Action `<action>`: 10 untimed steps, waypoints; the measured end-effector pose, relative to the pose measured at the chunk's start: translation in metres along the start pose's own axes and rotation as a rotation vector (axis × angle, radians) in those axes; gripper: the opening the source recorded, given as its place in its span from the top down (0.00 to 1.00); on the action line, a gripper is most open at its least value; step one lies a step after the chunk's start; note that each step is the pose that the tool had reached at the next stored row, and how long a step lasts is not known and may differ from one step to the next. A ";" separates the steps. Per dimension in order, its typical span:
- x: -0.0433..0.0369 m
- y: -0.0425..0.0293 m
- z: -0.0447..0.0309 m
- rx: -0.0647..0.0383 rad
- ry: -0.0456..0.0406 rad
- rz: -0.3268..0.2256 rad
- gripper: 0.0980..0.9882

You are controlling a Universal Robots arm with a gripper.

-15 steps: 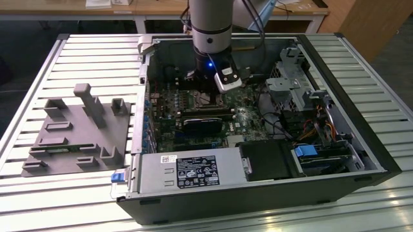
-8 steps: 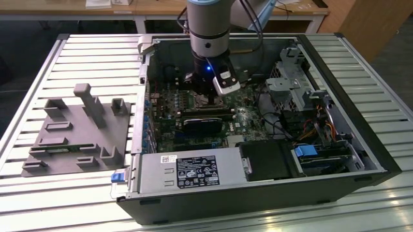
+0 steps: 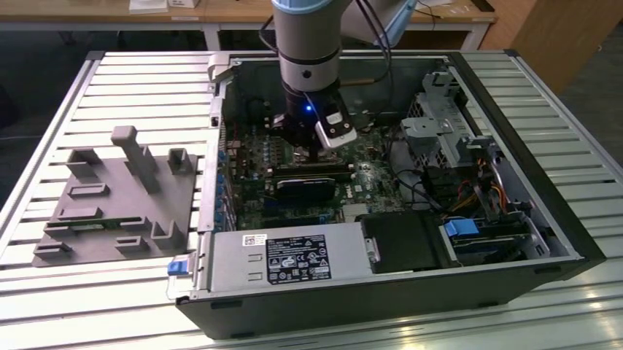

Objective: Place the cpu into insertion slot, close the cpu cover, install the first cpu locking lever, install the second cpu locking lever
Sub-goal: 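Install the second cpu locking lever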

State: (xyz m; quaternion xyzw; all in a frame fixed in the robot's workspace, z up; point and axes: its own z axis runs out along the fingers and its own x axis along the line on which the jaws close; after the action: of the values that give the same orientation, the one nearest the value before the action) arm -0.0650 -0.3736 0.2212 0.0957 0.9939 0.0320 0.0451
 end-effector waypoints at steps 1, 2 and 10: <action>0.0008 -0.0013 0.0000 0.000 0.0002 -0.001 0.99; 0.0016 -0.0026 0.0001 -0.002 0.0004 -0.003 0.99; 0.0072 -0.0082 0.0027 -0.046 0.0094 -0.009 0.99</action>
State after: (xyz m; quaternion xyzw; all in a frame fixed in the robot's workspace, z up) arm -0.0734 -0.3801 0.2173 0.0898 0.9935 0.0551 0.0427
